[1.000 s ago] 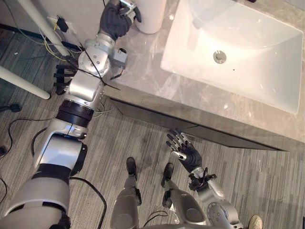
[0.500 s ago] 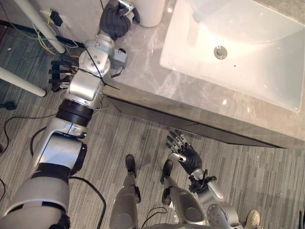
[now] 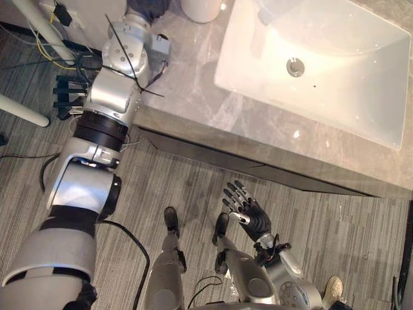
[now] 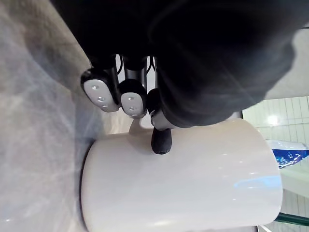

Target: Organize washtable

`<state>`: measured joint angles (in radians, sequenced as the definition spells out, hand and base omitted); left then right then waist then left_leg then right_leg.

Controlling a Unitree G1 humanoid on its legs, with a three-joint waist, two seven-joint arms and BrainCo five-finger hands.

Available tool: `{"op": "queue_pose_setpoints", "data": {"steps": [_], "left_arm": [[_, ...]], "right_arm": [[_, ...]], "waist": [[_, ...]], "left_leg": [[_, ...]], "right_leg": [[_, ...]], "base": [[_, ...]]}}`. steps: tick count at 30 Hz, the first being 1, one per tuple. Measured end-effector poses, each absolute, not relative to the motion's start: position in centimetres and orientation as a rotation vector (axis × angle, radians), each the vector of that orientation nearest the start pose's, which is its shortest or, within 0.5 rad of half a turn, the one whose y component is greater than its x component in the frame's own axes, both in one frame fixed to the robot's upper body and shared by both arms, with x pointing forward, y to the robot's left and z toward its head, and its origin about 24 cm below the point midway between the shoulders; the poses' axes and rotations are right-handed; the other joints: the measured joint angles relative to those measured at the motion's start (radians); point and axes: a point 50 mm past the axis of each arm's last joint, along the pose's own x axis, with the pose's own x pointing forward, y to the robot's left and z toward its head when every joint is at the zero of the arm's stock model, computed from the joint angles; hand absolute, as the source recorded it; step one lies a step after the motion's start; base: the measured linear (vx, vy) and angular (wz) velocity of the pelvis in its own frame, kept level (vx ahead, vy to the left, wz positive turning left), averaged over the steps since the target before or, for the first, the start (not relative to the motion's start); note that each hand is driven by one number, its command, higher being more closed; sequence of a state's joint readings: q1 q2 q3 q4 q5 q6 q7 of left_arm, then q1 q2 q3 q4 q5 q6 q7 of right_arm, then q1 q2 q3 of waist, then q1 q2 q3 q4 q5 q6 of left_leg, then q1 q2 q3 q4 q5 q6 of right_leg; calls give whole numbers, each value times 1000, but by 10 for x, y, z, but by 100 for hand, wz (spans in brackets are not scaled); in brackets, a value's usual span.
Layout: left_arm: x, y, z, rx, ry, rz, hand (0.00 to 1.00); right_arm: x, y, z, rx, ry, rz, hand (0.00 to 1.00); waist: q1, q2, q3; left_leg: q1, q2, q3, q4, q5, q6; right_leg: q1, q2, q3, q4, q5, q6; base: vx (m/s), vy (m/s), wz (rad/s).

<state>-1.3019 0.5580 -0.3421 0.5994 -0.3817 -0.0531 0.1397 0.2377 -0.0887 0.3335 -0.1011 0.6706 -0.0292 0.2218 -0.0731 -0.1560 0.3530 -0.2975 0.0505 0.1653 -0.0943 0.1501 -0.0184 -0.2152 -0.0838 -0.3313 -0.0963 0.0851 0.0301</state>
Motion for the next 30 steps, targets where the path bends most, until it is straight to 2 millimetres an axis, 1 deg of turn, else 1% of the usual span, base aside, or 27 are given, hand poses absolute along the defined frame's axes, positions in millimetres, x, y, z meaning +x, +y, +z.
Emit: {"op": "queue_pose_setpoints", "data": {"steps": [5,13,18,19,20,21,22,26,29,30], "left_arm": [[380,146,362,286,-707,-41,100],[384,150,360,286,-685,-21,100],[388,155,354,289,-656,-6,100],[389,156,351,290,-649,-6,100],[390,158,340,293,-624,-10,100],[390,159,334,293,-615,-14,100],[388,158,324,293,-608,-35,100],[385,158,311,290,-598,-77,100],[387,162,297,289,-559,-77,100],[387,163,290,288,-540,-79,100]], "right_arm": [[192,-89,18,656,135,422,0],[191,-89,18,656,138,424,0],[190,-86,18,659,142,437,0],[190,-84,18,662,145,443,0],[190,-82,18,666,145,447,0],[189,-82,18,666,145,448,0],[189,-82,18,666,146,449,0],[190,-83,16,661,152,442,0],[190,-84,14,658,163,438,0],[190,-85,13,657,165,436,0]], "waist": [[-2,0,0],[-9,0,0],[-11,0,0],[-9,0,0],[-5,1,0],[-2,1,0],[2,4,0],[3,13,-3],[8,35,-11],[9,47,-18]], "left_leg": [[0,0,-1,0,0,0],[-1,0,-1,0,0,0],[0,0,-4,0,1,1],[5,0,-4,0,1,1],[20,-1,-4,0,1,1],[28,-1,-4,0,1,1],[38,-2,-6,0,1,1],[38,-1,-22,0,0,0],[48,-3,-28,0,1,0],[51,-4,-30,0,1,0]], "right_leg": [[0,0,0,0,0,0],[-1,0,0,0,0,0],[3,0,-4,0,0,0],[7,0,-5,0,0,0],[21,-1,-4,0,0,0],[27,-2,-4,0,0,0],[36,-3,-4,0,-1,0],[43,-2,-18,0,-2,0],[55,-3,-24,2,-2,1],[60,-4,-24,3,-3,2]], "base": [[0,0,0],[0,0,0],[0,0,0],[0,0,0],[6,5,-5],[16,11,-7],[0,0,0],[-5,20,7],[0,41,8],[17,31,8]]}}
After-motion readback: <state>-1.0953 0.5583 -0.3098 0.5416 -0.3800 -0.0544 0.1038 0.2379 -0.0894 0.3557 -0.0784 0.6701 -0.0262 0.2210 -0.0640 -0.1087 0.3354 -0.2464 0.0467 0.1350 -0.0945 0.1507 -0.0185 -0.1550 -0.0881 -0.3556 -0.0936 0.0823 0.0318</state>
